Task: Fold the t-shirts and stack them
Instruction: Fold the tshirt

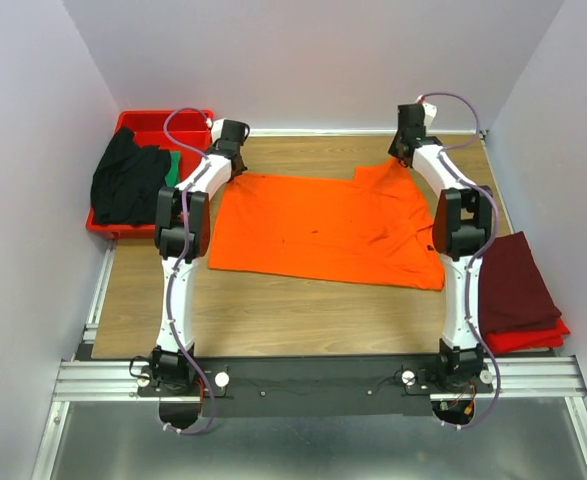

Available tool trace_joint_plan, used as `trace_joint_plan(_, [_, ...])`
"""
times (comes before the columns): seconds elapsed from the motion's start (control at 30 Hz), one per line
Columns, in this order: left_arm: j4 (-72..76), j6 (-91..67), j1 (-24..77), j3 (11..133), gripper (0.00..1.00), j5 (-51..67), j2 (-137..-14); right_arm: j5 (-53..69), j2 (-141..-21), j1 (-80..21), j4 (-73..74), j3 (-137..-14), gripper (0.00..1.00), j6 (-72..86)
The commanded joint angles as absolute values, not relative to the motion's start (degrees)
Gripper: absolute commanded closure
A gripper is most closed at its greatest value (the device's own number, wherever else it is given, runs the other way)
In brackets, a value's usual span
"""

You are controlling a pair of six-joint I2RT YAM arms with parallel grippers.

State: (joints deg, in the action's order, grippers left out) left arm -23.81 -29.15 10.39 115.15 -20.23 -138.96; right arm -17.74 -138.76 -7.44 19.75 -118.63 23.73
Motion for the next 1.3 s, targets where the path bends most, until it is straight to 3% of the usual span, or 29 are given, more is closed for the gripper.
trace_joint_plan(0.0, [-20.92,-28.74,9.67,114.79,1.0,-18.46,-135.44,-21.36,-131.93,-6.77,20.3,-117.17,0.99,23.38])
trace_joint_plan(0.57, [-16.88,-29.18,8.96,110.13,1.0,-16.08,-131.49,-20.39,-121.65,-5.45,19.78,-104.78,1.0,24.43])
trace_joint_plan(1.27, [-10.02,-33.04,8.61,91.24,1.0,-14.06,-116.99,-16.44,-91.94,-5.54,19.25,-69.62,1.0,34.54])
